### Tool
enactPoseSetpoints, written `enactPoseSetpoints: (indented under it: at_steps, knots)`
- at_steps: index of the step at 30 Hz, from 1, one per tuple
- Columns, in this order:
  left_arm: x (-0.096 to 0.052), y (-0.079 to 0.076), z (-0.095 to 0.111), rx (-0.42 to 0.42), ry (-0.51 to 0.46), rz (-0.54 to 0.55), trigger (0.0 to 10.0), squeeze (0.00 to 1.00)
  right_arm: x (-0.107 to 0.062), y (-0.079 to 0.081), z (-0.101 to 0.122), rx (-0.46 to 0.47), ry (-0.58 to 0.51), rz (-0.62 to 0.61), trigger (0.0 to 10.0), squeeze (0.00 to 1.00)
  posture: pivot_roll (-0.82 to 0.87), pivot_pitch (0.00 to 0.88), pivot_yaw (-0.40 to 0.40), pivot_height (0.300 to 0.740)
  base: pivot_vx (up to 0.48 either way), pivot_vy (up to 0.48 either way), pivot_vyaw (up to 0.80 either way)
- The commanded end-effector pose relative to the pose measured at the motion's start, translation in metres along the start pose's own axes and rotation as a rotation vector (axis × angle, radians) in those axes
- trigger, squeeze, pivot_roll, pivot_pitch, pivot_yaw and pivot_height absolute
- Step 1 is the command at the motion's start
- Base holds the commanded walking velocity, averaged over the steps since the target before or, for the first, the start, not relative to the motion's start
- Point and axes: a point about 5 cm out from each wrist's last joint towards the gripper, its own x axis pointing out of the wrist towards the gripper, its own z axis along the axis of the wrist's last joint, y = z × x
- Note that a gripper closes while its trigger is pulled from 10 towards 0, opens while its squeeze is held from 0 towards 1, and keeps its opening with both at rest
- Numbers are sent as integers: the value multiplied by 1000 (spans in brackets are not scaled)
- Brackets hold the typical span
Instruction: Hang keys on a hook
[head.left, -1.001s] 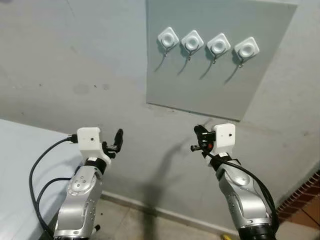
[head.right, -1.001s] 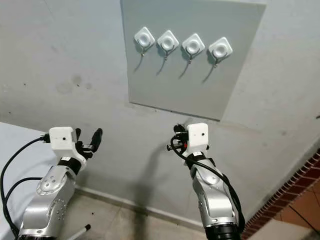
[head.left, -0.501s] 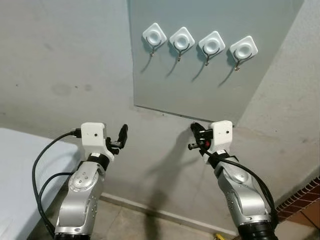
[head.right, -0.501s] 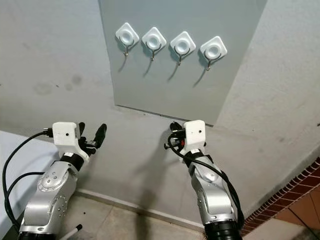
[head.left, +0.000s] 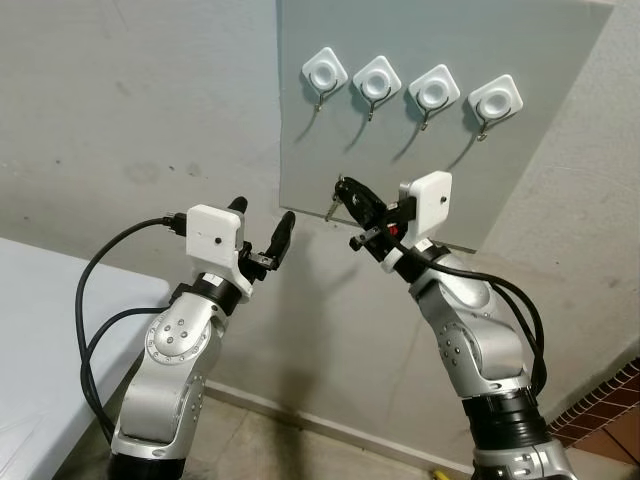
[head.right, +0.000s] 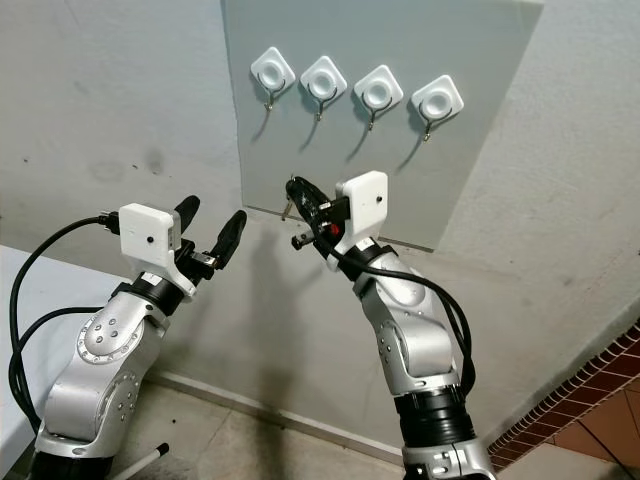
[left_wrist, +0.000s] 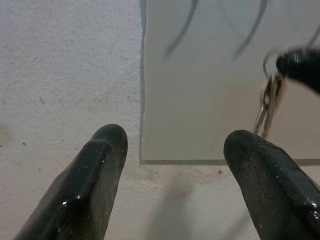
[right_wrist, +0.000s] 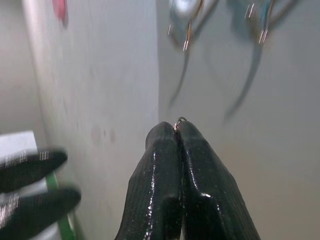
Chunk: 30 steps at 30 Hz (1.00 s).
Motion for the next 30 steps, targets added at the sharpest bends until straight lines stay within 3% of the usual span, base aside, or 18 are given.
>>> enactPoseSetpoints:
  at_steps: [1,20,30]
  knots:
    - [2,-4,9,11,-23,-22,10000,0,5,-1,13,3,-42,10,10000,0,-70,0,-46,728,0,0,0]
    - [6,-12,22,13,-51,-52,10000,0,1,-16,31,141,-150,-41,10000,0,-78,0,-41,728,0,0,0]
    - [7,-18,24,29,-51,-90,10000,0,4,-14,37,170,-184,-36,10000,0,-78,0,-33,728,0,0,0]
